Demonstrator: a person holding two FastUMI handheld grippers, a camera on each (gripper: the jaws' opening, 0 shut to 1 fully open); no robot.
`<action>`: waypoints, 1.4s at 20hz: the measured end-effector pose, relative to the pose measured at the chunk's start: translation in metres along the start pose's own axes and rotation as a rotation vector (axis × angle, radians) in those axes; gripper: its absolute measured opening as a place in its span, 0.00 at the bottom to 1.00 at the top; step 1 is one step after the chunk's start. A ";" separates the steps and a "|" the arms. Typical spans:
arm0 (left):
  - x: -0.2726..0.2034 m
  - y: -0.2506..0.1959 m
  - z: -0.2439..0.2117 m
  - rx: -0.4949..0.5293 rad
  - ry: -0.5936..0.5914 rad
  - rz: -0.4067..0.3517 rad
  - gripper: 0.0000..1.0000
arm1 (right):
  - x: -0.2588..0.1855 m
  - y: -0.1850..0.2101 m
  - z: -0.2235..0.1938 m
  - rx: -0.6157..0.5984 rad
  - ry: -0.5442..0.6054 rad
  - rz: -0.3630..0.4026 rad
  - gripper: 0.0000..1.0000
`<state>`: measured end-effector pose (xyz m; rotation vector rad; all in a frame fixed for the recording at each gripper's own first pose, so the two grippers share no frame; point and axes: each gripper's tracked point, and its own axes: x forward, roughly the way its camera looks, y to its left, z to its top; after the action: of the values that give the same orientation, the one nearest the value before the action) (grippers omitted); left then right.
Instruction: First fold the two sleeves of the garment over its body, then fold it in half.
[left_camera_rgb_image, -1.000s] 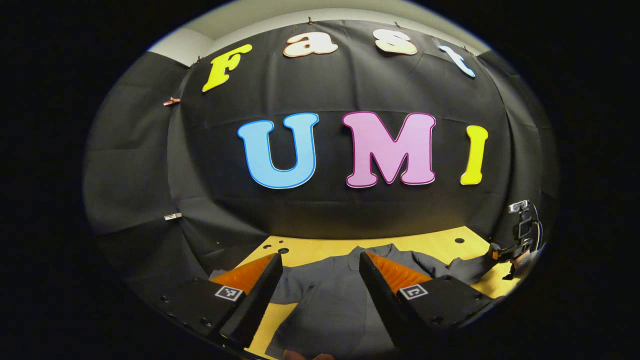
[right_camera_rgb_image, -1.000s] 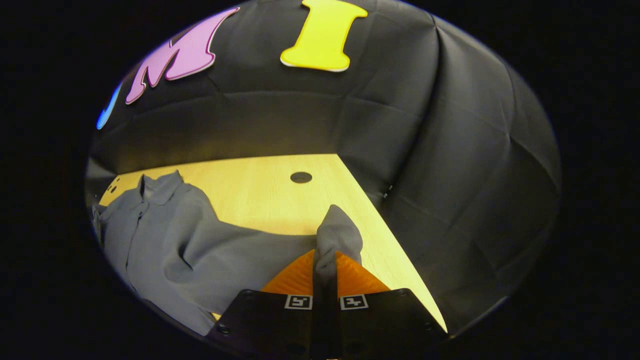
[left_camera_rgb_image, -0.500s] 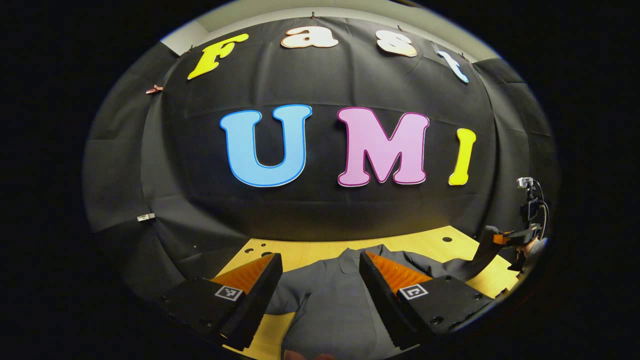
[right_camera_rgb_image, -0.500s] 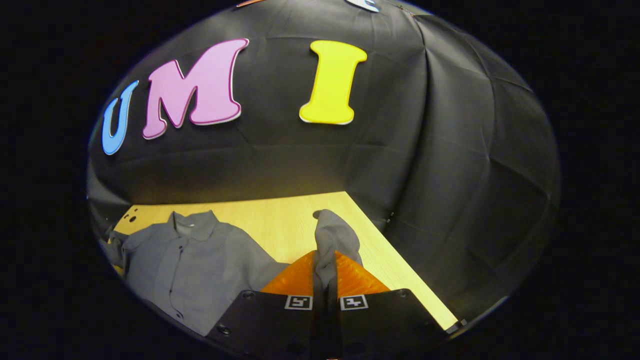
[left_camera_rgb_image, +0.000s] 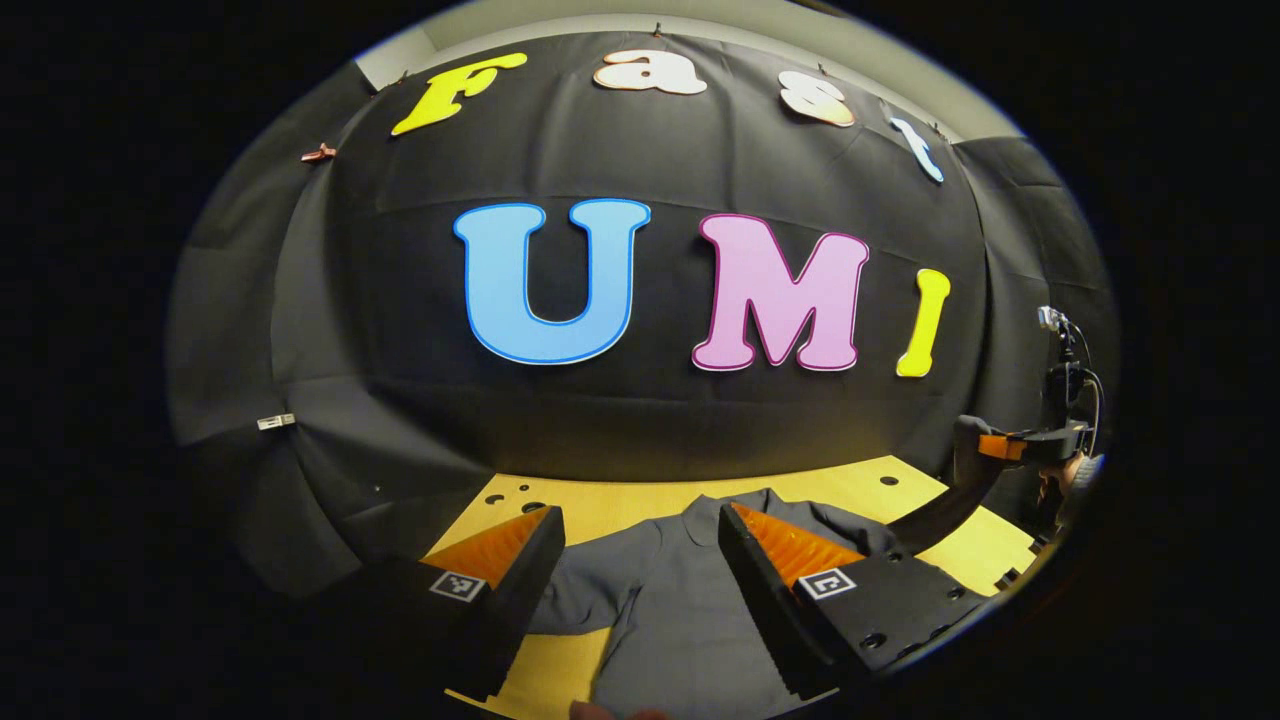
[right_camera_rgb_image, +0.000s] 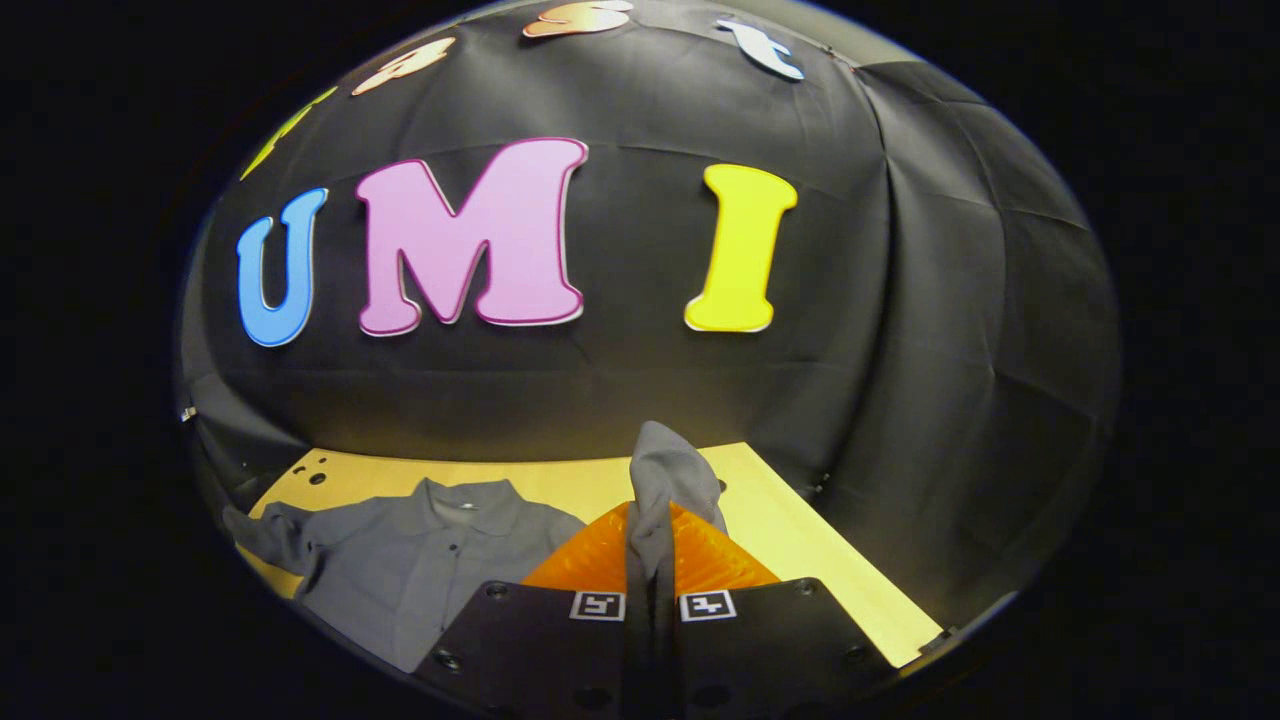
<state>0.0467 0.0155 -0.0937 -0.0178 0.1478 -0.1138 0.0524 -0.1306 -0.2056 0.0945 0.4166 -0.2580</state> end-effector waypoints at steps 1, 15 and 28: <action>0.001 0.006 0.000 0.000 -0.002 -0.001 0.98 | -0.002 0.014 0.002 -0.004 -0.004 0.014 0.05; -0.003 0.098 -0.028 -0.014 0.036 0.027 0.98 | 0.018 0.217 -0.047 -0.115 0.070 0.211 0.05; 0.021 0.182 -0.090 -0.082 0.118 0.111 0.97 | 0.054 0.325 -0.197 -0.277 0.345 0.278 0.00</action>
<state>0.0742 0.1934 -0.1901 -0.0843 0.2713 0.0020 0.1101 0.1980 -0.3945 -0.0771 0.7708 0.0944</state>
